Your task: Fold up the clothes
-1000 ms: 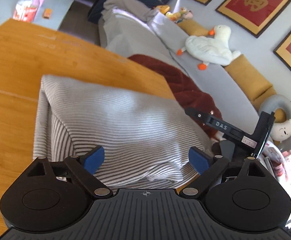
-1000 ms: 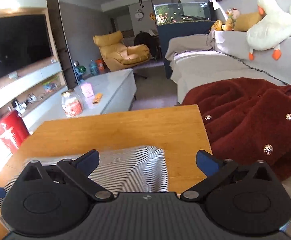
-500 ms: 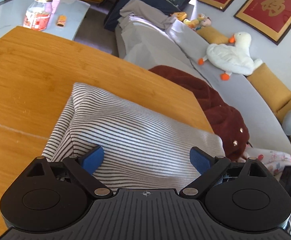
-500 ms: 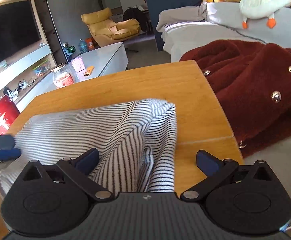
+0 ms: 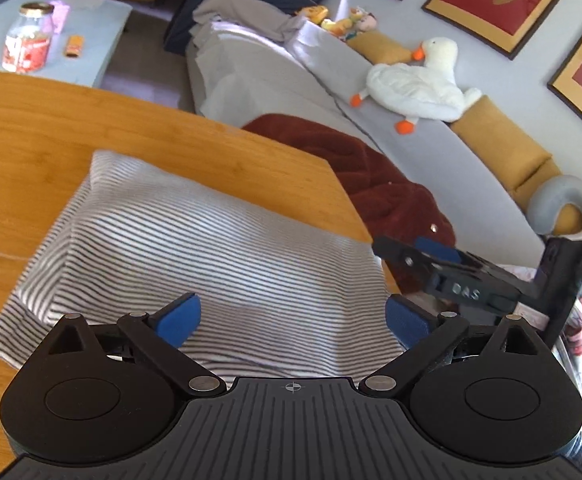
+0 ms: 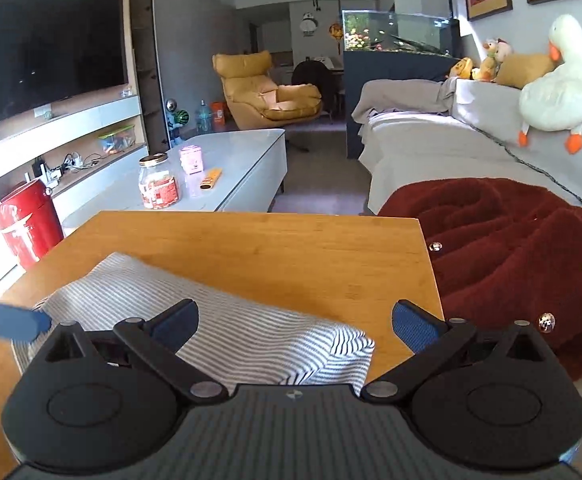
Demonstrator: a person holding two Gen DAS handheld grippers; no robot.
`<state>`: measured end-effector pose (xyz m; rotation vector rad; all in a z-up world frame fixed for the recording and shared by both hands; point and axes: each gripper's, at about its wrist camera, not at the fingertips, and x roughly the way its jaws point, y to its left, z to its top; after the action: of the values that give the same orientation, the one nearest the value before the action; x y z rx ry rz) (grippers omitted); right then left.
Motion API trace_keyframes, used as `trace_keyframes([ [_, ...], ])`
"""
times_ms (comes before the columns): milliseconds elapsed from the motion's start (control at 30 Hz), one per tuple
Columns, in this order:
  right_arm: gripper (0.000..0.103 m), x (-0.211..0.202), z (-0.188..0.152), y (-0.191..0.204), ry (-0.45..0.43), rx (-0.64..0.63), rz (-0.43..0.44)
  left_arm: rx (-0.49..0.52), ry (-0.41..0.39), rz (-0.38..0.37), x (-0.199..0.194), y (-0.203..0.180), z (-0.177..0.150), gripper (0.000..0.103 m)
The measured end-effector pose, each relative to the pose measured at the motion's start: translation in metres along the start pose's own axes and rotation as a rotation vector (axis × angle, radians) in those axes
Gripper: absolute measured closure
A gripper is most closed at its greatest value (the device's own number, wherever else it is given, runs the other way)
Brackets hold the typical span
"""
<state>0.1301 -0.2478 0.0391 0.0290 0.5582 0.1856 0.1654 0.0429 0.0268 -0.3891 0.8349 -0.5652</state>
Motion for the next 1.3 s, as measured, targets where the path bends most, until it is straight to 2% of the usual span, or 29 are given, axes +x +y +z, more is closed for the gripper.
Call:
trace_keyframes([
  [100,0.0,0.027,-0.004,0.004,0.073,-0.034,-0.021,-0.004,0.01,0.066,0.01,0.007,-0.004,0.002],
  [167,0.0,0.04,-0.018,0.014,0.131,-0.103,-0.045,-0.016,0.005,0.084,0.01,0.015,-0.005,0.002],
  [267,0.0,0.034,-0.034,0.023,0.094,-0.152,-0.083,-0.027,0.004,0.086,0.01,0.022,-0.002,0.002],
  [433,0.0,0.023,-0.043,0.018,0.158,-0.02,-0.041,0.026,-0.009,0.151,0.017,0.024,0.006,0.002],
  [533,0.0,0.011,-0.051,0.021,0.189,0.03,-0.001,0.032,-0.013,0.165,0.019,0.03,0.014,0.002],
  [667,0.0,-0.003,-0.059,0.038,0.189,-0.027,0.049,0.019,-0.014,0.173,0.017,0.037,0.022,0.002],
  [767,0.0,-0.005,-0.048,0.037,0.176,-0.074,0.085,0.018,-0.026,0.183,0.007,0.033,0.022,0.002],
  [867,0.0,-0.008,-0.036,0.036,0.162,-0.117,0.122,0.017,-0.042,0.146,-0.009,0.024,0.017,0.002],
  [900,0.0,-0.008,-0.031,0.032,0.15,-0.095,0.131,0.015,-0.036,0.121,-0.011,0.02,0.014,0.002],
  [1100,0.0,-0.012,-0.003,0.018,0.025,-0.067,0.052,0.008,0.013,-0.017,-0.014,-0.003,-0.005,0.001],
  [1200,0.0,-0.008,0.001,0.012,-0.003,-0.05,0.054,0.007,0.049,0.006,0.001,-0.002,-0.015,0.001],
  [1300,0.0,0.013,-0.005,0.006,0.042,-0.054,-0.007,-0.001,0.059,0.021,0.011,0.0,-0.02,0.001],
])
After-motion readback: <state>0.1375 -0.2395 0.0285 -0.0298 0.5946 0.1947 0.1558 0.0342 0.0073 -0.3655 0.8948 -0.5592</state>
